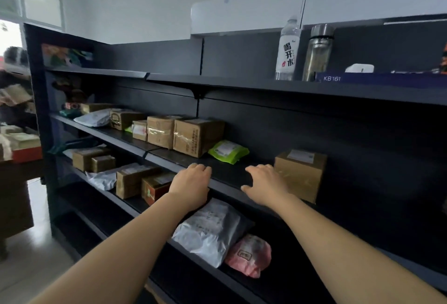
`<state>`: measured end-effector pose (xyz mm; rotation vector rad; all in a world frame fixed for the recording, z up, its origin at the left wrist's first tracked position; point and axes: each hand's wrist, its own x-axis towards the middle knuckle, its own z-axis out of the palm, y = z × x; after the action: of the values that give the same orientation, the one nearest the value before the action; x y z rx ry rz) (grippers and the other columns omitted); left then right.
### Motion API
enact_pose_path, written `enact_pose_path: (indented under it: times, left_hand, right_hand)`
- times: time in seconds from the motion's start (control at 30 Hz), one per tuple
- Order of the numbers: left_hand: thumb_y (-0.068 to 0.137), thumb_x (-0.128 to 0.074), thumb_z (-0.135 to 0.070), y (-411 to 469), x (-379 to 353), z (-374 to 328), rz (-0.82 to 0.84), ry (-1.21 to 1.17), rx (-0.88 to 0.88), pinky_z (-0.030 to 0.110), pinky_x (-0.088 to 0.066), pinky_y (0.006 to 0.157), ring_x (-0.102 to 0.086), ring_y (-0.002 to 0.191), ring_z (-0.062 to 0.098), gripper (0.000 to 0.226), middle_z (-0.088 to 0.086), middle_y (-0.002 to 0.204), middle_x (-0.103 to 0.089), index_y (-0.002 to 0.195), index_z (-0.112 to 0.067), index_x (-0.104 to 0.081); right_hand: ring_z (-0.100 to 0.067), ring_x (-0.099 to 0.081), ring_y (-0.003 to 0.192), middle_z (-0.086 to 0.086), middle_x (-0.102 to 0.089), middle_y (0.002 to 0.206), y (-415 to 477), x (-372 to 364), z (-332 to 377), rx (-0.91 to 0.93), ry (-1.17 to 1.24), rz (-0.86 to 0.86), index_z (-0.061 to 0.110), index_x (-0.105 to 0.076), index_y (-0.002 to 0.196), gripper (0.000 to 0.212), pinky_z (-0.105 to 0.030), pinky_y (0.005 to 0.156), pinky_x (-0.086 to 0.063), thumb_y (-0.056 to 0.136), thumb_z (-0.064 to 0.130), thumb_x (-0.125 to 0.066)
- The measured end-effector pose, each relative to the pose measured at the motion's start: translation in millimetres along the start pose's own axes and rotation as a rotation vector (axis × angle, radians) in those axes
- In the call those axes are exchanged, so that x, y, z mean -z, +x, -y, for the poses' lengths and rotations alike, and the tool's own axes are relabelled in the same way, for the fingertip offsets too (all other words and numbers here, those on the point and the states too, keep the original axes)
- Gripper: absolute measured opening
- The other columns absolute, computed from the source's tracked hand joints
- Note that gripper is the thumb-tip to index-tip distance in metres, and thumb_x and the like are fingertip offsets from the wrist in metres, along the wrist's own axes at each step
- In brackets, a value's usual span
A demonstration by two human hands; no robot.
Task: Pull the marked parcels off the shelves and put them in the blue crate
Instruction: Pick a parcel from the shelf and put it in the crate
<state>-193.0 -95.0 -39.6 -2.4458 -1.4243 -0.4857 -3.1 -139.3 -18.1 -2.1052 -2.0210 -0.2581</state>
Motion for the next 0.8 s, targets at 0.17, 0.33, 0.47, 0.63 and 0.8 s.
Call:
enact_pose_path:
  times: [0.17,0.33,0.47,0.63,0.8]
  left_hand:
    - [0.090,-0.053,-0.022,62.9,-33.9,21.1,0.029,-0.036,-0.002,0.036,-0.044,0.095,-0.047,0.121,0.024,0.041,0.005,0.127,-0.053,0.129,-0.013,-0.047]
    - [0.091,-0.056,-0.026,123.3,-70.2,46.1,0.086,-0.058,-0.012,0.037,-0.043,0.095,-0.047,0.120,0.025,0.042,0.006,0.127,-0.051,0.130,-0.014,-0.047]
    - [0.089,-0.058,-0.026,180.8,-100.9,70.5,0.124,-0.086,-0.049,0.037,-0.045,0.094,-0.046,0.120,0.027,0.043,0.008,0.128,-0.050,0.129,-0.012,-0.049]
    - [0.092,-0.055,-0.021,244.0,-138.1,94.5,0.242,-0.139,-0.125,0.042,-0.045,0.101,-0.043,0.125,0.029,0.044,0.012,0.133,-0.045,0.132,-0.008,-0.047]
    - [0.092,-0.049,-0.013,290.8,-162.9,95.9,0.329,-0.262,-0.143,0.039,-0.044,0.102,-0.046,0.126,0.033,0.048,0.020,0.137,-0.043,0.137,0.000,-0.039]
  right_hand:
    - [-0.027,-0.041,0.129,-0.006,-0.050,0.136,70.0,-23.7,-12.0,-0.029,-0.008,0.025,0.019,-0.045,0.137,0.054,-0.042,0.102,-0.042,0.091,0.046,-0.056]
    - [-0.026,-0.037,0.133,-0.006,-0.044,0.143,135.8,-49.5,-17.4,-0.107,0.029,0.074,0.019,-0.040,0.141,0.059,-0.041,0.105,-0.039,0.092,0.046,-0.055]
    - [-0.027,-0.041,0.130,-0.006,-0.049,0.139,186.2,-74.4,-16.2,-0.176,0.054,0.056,0.017,-0.045,0.138,0.058,-0.040,0.102,-0.042,0.091,0.050,-0.053]
    - [-0.030,-0.058,0.111,-0.010,-0.061,0.124,245.8,-97.3,-11.6,-0.331,0.170,0.107,0.014,-0.060,0.119,0.043,-0.037,0.088,-0.051,0.089,0.044,-0.056]
    - [-0.027,-0.062,0.106,-0.010,-0.063,0.120,291.6,-118.0,-11.0,-0.548,0.337,0.153,0.013,-0.061,0.118,0.039,-0.032,0.085,-0.052,0.089,0.039,-0.056]
